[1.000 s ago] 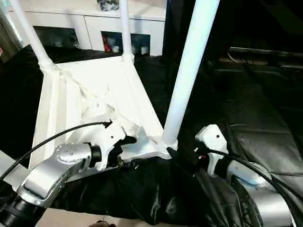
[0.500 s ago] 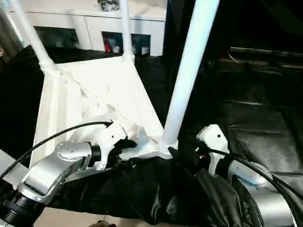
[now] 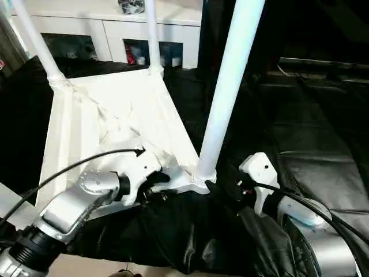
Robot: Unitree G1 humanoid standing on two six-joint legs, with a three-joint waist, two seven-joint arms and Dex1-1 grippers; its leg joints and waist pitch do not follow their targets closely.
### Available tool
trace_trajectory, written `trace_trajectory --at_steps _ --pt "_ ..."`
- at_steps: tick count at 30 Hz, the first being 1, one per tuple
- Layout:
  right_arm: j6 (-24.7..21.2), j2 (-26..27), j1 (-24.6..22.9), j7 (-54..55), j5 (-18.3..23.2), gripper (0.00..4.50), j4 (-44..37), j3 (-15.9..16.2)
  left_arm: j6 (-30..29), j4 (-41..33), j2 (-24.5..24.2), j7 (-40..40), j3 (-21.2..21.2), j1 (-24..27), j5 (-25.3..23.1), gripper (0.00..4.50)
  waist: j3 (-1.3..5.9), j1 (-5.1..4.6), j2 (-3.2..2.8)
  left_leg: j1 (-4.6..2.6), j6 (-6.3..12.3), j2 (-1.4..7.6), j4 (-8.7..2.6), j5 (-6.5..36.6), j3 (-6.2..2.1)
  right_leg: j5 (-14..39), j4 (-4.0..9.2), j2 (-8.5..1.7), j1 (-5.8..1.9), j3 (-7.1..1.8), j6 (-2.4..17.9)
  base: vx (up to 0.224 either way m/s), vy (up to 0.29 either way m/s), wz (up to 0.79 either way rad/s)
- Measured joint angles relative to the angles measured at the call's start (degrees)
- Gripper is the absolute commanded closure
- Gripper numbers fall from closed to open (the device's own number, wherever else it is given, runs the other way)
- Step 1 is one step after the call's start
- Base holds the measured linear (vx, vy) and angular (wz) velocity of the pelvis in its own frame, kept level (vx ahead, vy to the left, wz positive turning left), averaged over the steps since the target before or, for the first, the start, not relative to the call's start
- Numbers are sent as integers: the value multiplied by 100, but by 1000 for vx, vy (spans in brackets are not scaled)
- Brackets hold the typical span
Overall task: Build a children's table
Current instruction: Rotate table base
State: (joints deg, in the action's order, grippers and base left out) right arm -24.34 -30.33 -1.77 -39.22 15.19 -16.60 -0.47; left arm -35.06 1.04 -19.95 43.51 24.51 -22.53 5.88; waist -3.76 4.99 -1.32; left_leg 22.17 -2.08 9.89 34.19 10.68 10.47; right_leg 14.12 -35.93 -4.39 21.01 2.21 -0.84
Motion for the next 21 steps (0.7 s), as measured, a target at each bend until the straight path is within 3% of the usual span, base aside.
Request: trace_trajectory --at_steps 21 --pt "46 -120 65 -383 146 0 53 12 396 167 -64 696 -39 0 208 416 2 1 -14 0 0 0 0 0 0 0 1 0 0 0 0 0 0 0"
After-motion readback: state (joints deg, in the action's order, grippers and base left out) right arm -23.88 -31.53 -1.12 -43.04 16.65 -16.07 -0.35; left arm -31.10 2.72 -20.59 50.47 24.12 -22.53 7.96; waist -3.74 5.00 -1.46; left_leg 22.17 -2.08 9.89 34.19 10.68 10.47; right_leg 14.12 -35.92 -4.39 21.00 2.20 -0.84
